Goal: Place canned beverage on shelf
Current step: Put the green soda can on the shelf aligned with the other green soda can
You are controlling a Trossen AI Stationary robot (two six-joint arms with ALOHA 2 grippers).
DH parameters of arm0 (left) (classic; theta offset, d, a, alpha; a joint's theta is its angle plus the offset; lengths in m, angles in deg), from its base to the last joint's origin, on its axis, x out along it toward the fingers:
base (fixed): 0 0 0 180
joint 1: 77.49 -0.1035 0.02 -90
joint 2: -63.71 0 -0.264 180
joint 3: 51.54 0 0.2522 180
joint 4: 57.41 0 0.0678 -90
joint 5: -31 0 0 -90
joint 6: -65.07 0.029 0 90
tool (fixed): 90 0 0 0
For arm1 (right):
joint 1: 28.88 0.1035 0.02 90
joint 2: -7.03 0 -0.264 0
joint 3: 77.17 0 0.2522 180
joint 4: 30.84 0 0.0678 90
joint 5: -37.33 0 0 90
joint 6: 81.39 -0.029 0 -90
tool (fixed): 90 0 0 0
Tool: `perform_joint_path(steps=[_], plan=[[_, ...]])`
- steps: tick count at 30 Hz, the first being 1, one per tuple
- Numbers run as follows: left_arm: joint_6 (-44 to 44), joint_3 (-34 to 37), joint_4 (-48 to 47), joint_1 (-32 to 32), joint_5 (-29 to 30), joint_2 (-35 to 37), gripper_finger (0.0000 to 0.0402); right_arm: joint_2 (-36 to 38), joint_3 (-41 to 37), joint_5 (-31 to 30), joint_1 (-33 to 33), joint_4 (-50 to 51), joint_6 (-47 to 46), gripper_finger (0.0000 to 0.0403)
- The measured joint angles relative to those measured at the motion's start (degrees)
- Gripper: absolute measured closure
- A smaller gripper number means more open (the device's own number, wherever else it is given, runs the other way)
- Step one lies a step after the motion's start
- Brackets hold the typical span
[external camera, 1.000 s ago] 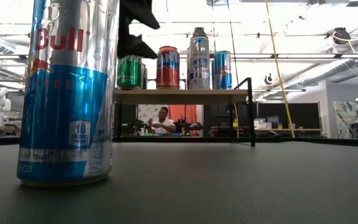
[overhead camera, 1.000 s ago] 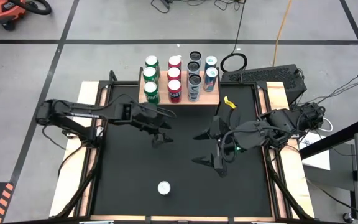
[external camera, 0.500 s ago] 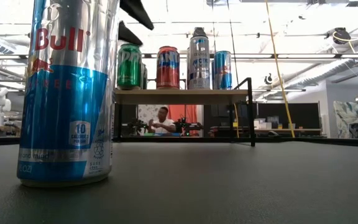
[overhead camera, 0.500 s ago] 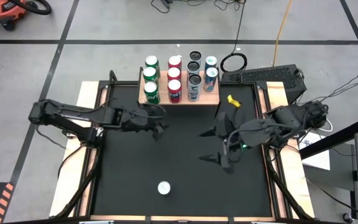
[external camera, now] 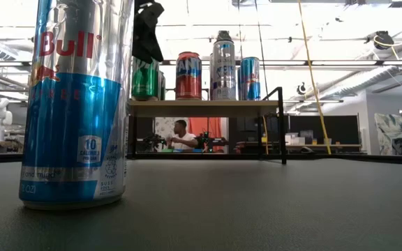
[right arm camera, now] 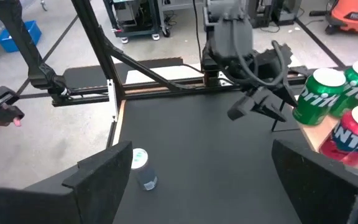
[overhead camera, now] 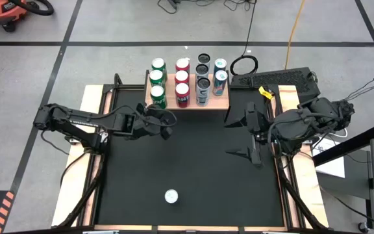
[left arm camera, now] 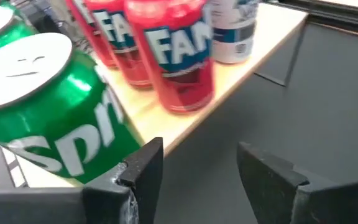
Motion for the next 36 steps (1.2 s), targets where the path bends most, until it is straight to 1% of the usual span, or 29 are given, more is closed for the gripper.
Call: perform_joint_path(steps=[9,15,22,34,36], plan=[[0.08,0.00,-0.02,-4.41,0.13,-0.15,0.0221,0.82,0.00,0.02,0.00,0.42,1.90,0.0040],[0.03,0.00,-0.82,-6.28,0.04,-0.15,0.0226,0.80,0.00,0.20,0.00,0.85,1.90,0.0040],[0.04,0.00,-1.52,-6.57,0.04,-0.15,0.0226,0.80,0.00,0.43,0.20,0.85,1.90,0.0040],[0.01,0.00,-7.85,-6.52,-0.96,0.90,0.0227,0.78,0.00,0.48,0.20,0.85,1.73,0.0040],[-0.01,0.00,-7.52,-6.52,-0.95,1.46,0.0227,0.78,0.00,0.48,0.20,0.85,1.71,0.0040]])
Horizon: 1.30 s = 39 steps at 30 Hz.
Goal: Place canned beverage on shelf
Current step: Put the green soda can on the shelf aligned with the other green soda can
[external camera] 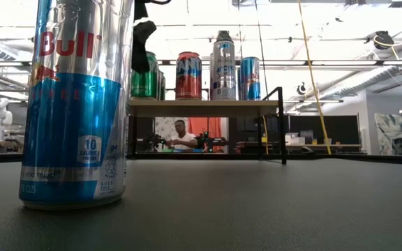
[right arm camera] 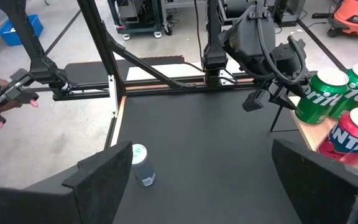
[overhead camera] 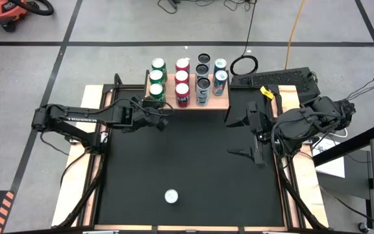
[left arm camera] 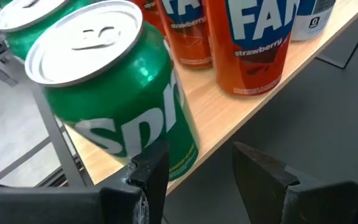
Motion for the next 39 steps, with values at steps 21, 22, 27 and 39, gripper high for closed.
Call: perform_joint_path(steps=[21,22,27,39], plan=[[-4.24,-0.07,-0.12,-0.46,-5.79,3.62,0.0227,0.00,0.00,-0.04,0.00,0.41,0.81,0.0040],[-3.81,-0.06,-0.04,-0.75,-5.87,3.52,0.0227,0.00,0.00,-0.04,0.00,0.39,0.83,0.0040],[-2.44,-0.04,2.24,-2.14,-6.22,3.56,0.0227,0.00,0.00,-0.06,0.00,0.42,1.22,0.0040],[-0.39,-0.04,1.94,-4.63,-6.37,3.54,0.0227,0.00,0.00,-0.04,0.00,0.42,1.05,0.0040]])
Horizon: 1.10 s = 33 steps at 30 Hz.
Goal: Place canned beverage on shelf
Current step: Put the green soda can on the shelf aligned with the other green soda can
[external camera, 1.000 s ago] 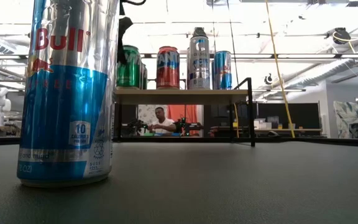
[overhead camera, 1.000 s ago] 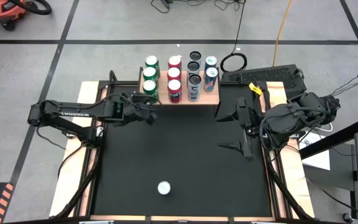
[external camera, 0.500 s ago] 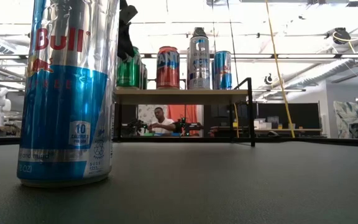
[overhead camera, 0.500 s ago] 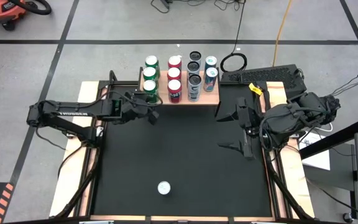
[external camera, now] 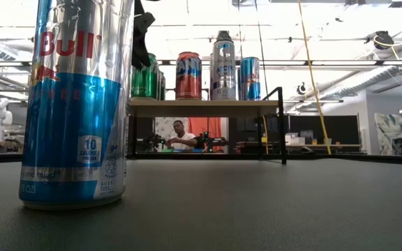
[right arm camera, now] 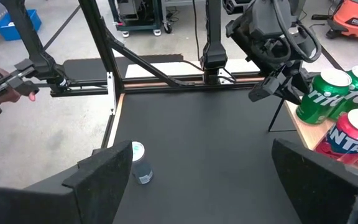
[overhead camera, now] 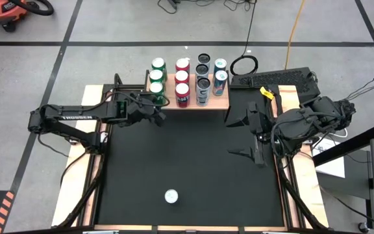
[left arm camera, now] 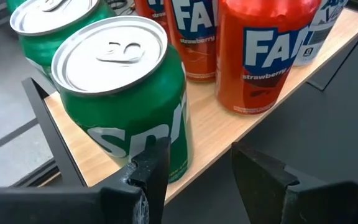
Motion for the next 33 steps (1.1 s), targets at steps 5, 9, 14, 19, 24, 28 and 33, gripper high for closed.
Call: perform_joint_path(steps=[5,9,14,19,24,28,33], plan=[[0.61,0.00,-0.64,0.04,-0.01,0.01,0.0227,0.00,0.00,0.00,0.00,0.00,-0.32,0.0040],[0.52,0.00,-2.82,0.02,0.05,0.13,0.0227,0.00,0.00,0.02,0.00,0.02,-0.47,0.0040],[0.41,0.00,-4.71,0.02,0.03,0.13,0.0227,0.00,0.00,0.04,0.00,0.02,-0.66,0.0040],[-1.29,-0.01,-4.69,0.16,-0.91,1.19,0.0226,0.00,0.00,0.04,0.00,0.07,-0.68,0.0040],[-5.26,-1.22,-5.05,1.37,-6.52,4.08,0.0226,0.00,0.00,0.04,0.00,0.71,-0.68,0.0040],[-7.23,-2.94,-4.87,3.24,-10.90,6.31,0.0227,0.00,0.00,0.07,0.00,0.93,-0.60,0.0040],[-8.43,-4.90,-2.64,6.38,-10.55,6.98,0.0227,0.00,0.00,0.05,-0.02,2.50,-0.48,0.0040]])
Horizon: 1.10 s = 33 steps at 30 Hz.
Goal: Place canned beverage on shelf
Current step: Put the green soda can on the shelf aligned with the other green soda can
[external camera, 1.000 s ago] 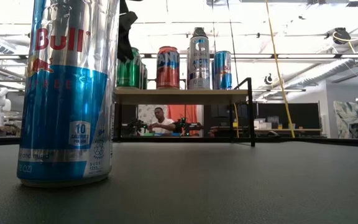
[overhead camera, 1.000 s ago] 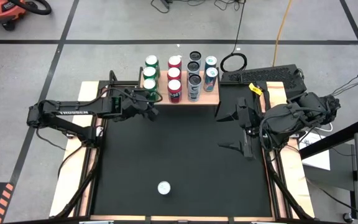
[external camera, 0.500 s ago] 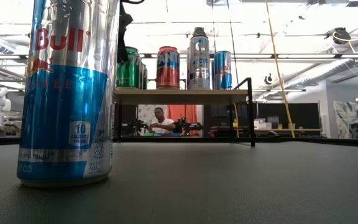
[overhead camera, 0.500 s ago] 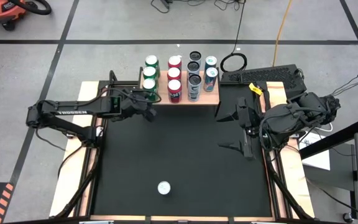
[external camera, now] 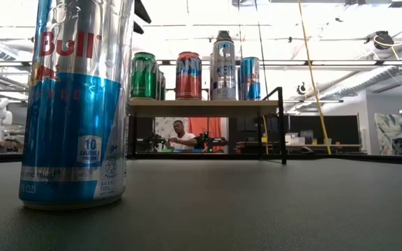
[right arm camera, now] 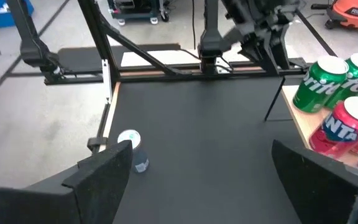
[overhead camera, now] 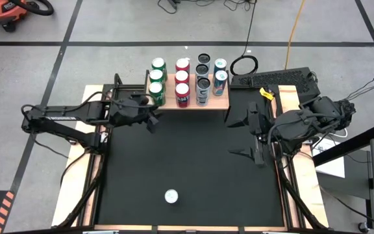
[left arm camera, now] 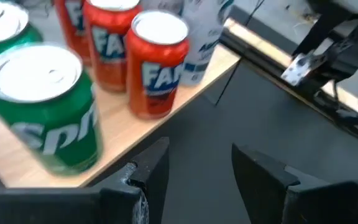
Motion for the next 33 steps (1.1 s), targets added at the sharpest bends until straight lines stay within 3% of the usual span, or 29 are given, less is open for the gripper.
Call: perform_joint_path(steps=[6,11,14,18,22,27,33], plan=[[3.41,-0.19,7.80,0.52,2.06,-0.78,0.0227,0.00,0.00,0.01,0.00,3.06,0.54,0.0040],[8.19,-7.31,7.76,-0.40,14.27,-1.26,0.0227,0.09,0.00,0.03,0.00,4.57,-1.19,0.0040],[11.52,-12.76,2.26,-3.18,17.58,-2.47,0.0227,0.24,0.00,0.01,0.00,4.72,-1.99,0.0040],[6.41,-18.24,-9.83,-10.25,15.36,-4.55,0.0223,0.48,0.00,0.03,0.00,4.71,-2.07,0.0040],[0.47,-19.08,-13.92,-15.83,5.95,-6.45,0.0200,0.50,0.00,0.03,0.00,4.73,-1.95,0.0040],[-0.36,-19.12,-13.47,-15.78,3.86,-9.32,0.0125,0.50,-0.01,0.04,0.00,4.75,-2.65,0.0040],[-7.96,-19.10,-15.91,-15.65,4.02,-13.12,0.0031,0.50,-0.02,0.65,0.00,4.75,-3.41,0.0040]])
